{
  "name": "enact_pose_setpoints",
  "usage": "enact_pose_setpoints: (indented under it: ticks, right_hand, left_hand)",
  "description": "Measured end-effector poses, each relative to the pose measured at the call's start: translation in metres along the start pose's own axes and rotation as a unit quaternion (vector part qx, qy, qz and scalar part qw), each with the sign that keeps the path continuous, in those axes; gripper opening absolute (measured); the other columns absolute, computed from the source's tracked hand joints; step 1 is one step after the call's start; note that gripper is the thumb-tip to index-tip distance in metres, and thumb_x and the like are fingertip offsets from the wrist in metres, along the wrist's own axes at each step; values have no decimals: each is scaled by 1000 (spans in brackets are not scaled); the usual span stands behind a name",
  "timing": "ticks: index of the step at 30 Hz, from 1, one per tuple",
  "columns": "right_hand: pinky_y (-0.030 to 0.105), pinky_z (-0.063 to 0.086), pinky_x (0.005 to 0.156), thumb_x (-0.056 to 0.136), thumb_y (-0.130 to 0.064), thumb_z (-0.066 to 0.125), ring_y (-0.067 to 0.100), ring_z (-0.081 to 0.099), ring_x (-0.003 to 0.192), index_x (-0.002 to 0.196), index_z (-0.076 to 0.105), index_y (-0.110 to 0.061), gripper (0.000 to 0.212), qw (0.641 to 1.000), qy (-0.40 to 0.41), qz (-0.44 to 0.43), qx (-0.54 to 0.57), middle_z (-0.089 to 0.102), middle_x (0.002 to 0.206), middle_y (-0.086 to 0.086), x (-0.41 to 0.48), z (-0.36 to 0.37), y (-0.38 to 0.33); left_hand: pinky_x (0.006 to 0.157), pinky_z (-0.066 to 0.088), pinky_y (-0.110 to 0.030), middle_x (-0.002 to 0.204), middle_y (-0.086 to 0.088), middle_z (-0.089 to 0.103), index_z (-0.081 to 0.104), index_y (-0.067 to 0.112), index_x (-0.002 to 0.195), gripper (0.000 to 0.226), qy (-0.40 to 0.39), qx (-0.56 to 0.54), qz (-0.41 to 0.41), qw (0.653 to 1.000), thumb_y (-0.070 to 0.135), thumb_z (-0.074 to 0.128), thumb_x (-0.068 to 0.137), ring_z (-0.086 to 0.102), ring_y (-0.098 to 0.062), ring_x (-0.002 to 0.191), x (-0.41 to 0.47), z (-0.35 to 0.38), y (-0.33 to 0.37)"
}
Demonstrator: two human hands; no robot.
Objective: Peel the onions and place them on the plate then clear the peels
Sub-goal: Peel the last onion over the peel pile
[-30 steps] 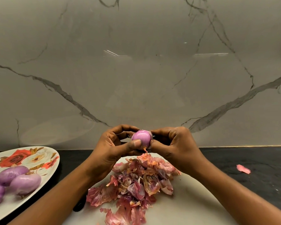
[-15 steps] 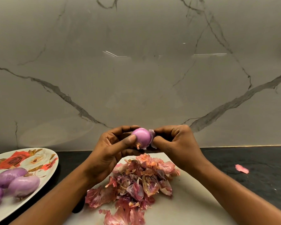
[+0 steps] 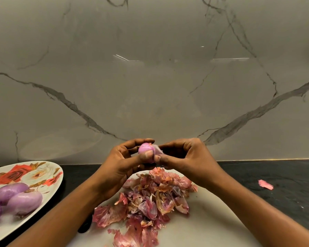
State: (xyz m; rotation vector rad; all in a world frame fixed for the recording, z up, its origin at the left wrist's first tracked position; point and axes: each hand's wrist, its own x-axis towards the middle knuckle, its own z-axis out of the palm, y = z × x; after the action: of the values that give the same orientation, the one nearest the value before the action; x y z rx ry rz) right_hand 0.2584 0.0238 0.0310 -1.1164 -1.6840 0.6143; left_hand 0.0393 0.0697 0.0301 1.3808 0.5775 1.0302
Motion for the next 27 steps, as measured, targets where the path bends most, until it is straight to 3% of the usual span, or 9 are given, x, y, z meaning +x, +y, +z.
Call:
enact_pose_setpoints:
  ticks: [3,7,9,12,15,18,23,27]
  right_hand:
    - [41,66,86,80,-36,86,12,79,95,121,79,-15,47,999,-14,-11,-29,82,104,-4,-1,-2,-2]
    - [54,64,76,86,-44,78,23,77,85,109,84,-18,35,998,-15,-38,-48,82,89,-2,-1,-2,-1]
    - [47,63,66,91,-42,77,19,75,76,107,84,-18,29,995,-21,-61,-76,80,84,-5,-1,-1,-1]
    - [30,42,47,95,-40,76,7,51,54,91,83,-22,19,988,-22,-93,-119,66,62,-6,-4,0,-1]
    - [35,36,45,94,-48,71,7,41,51,71,70,-21,35,975,-15,-112,-190,57,57,0,-6,4,2]
    - [27,32,45,95,-43,69,10,40,49,67,62,-24,35,964,-7,-126,-234,51,56,-7,-8,6,2]
    - [45,56,53,95,-22,73,20,67,59,92,83,-14,12,976,33,-122,-179,73,69,-1,-4,2,5]
    - [41,64,61,93,-12,73,19,75,65,95,84,-12,11,989,55,-91,-105,77,72,-1,-3,5,3]
  left_hand:
    - [80,65,-35,117,-12,77,73,11,123,51,0,13,18,1000,12,80,72,77,-35,105,0,1,1]
    - [79,66,-38,115,-19,77,76,8,117,48,9,11,29,999,15,85,70,77,-42,100,1,0,-1]
    - [81,66,-41,116,-19,77,80,10,112,47,9,23,34,999,14,94,68,77,-41,100,2,-1,-2]
    - [82,66,-47,116,-17,77,79,8,113,51,21,71,44,996,12,97,66,78,-38,100,2,0,-5]
    - [75,67,-41,110,-12,79,78,6,111,49,32,125,62,990,11,92,64,79,-35,93,0,3,-8]
    - [73,66,-38,108,-12,79,78,5,109,47,31,128,70,989,8,91,64,79,-37,88,-1,2,-7]
    - [83,66,-47,114,-14,79,78,6,117,51,7,110,56,992,10,89,67,78,-42,95,-2,2,-6]
    - [84,66,-41,116,-18,77,73,5,124,46,-8,70,44,997,9,84,79,76,-42,104,-2,1,-3]
